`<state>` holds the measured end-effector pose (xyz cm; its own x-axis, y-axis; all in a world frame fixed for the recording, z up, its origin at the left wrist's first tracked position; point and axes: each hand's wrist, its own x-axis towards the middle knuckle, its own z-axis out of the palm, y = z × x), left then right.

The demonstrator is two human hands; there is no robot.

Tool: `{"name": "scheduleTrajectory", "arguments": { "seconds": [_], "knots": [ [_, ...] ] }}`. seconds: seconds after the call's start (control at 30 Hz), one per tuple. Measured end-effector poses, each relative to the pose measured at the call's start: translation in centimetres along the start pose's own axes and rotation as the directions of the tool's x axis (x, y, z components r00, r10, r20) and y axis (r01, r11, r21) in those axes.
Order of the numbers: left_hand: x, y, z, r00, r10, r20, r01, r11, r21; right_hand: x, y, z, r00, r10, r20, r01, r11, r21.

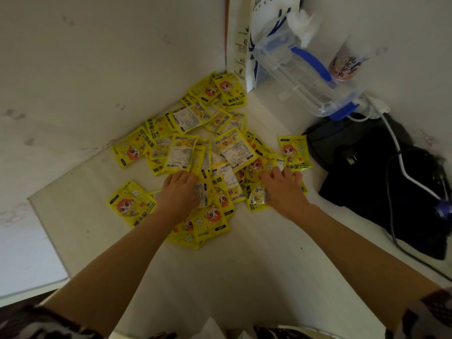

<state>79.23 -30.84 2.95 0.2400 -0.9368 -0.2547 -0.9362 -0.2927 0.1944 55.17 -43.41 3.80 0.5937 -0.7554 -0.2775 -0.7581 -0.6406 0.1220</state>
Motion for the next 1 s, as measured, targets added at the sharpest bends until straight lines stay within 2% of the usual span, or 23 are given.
{"name": "scheduleTrajectory", "arguments": {
  "seconds": [0.1,0.17,0.23,0.33,0.47,0.53,0.63,0.73,0.9,1.0],
  "knots": [
    [-0.4,0.2,0.4,0.990,0.132,-0.051,-0.124,0.984,0.126,-0.5,-0.1,0.2,1.000,0.000,-0.014,0.000,1.000,-0.017],
    [-0.1,0.4,0.1,0.989,0.148,-0.020,-0.144,0.981,0.134,-0.7,-0.2,0.0,1.000,-0.004,0.007,0.005,1.000,-0.013],
    [0.5,0.5,-0.1,0.993,0.110,0.047,-0.113,0.991,0.073,-0.7,-0.3,-0.4,1.000,-0.002,0.027,0.002,1.000,0.004],
    [1.0,0.1,-0.2,0.997,0.031,0.076,-0.037,0.997,0.068,-0.9,-0.3,-0.4,0.999,0.001,0.044,-0.002,1.000,0.019],
    [1.7,-0.1,-0.7,0.980,-0.051,0.193,0.037,0.996,0.080,-0.8,-0.3,-0.2,0.998,0.000,0.056,-0.001,1.000,0.019],
    [2.0,0.1,-1.0,0.980,-0.049,0.195,0.029,0.994,0.104,-0.8,-0.1,0.1,0.999,0.006,0.052,-0.006,1.000,-0.003],
    [1.8,0.5,-1.3,0.994,-0.044,0.102,0.035,0.995,0.095,-0.9,-0.1,-0.2,1.000,-0.019,0.013,0.019,1.000,0.005],
    [1.6,0.5,-1.5,0.998,-0.050,-0.027,0.050,0.999,0.011,-0.9,0.3,-0.8,0.999,-0.018,0.030,0.017,0.998,0.053],
    [1.0,0.2,-2.7,0.995,-0.081,-0.055,0.070,0.983,-0.172,-1.3,-0.1,-2.8,0.999,0.034,0.038,-0.039,0.991,0.130],
    [-0.2,-0.4,-3.6,0.980,-0.170,-0.103,0.121,0.923,-0.364,-1.7,-1.1,-4.2,0.997,0.074,0.024,-0.077,0.968,0.238]
  ]
}}
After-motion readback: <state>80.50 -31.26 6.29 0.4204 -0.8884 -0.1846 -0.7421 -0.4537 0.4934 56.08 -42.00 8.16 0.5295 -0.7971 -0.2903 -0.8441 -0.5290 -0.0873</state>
